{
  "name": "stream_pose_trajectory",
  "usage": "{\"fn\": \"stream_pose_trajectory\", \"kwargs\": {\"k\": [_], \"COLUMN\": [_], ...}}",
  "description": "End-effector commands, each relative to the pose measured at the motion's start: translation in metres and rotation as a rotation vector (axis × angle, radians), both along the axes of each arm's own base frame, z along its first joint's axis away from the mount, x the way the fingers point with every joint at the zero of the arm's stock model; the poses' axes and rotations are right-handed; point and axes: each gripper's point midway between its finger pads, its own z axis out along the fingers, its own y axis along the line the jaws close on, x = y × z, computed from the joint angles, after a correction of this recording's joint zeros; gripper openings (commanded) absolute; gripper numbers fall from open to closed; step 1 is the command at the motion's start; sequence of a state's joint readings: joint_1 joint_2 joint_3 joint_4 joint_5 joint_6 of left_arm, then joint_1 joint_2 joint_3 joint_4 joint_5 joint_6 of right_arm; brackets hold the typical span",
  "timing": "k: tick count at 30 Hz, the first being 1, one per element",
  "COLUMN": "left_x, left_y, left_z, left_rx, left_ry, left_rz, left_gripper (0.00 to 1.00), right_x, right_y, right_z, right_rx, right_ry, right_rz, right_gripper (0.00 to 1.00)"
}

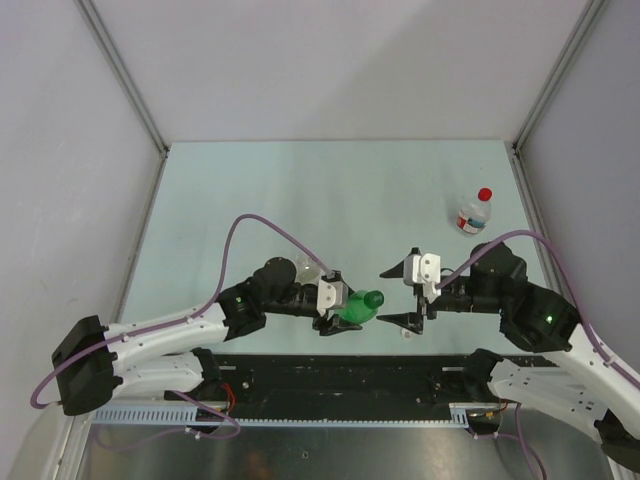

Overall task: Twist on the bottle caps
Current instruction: Screw the bottle cap onto the plastic bottle.

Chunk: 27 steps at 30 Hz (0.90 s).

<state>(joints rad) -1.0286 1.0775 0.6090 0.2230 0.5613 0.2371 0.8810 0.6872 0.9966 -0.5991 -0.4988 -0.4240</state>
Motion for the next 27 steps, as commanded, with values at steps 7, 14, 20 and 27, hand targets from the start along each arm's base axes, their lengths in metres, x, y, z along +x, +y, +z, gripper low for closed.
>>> {"fn": "stream_pose_trajectory", "kwargs": {"k": [7,14,20,27], "left_x": [0.003,0.004,0.004,0.005], "left_y": [-0.002,-0.004,-0.005,-0.006], "left_z": [0.012,0.011,0.011,0.010], "left_rx": [-0.035,-0.031,-0.029,-0.026], "left_ry": [-0.032,-0.026,-0.022,-0.011], "left_rz": [-0.007,-0.007,-0.009,-0.006], "left_gripper": [0.00,0.00,0.00,0.00], "right_x": [-0.007,-0.006,-0.008,-0.010], "right_y": [0.004,0.008,0.010,0.012], "right_z": [0.014,0.010,0.010,0.007], "right_rx": [0.043,0.032,0.032,0.022], "right_ry": [-0.050,-0.039,-0.036,-0.028], "right_rz": [0.049,0.056,0.071,0.087], "right_gripper": [0.66,0.59,0.56,0.47]}}
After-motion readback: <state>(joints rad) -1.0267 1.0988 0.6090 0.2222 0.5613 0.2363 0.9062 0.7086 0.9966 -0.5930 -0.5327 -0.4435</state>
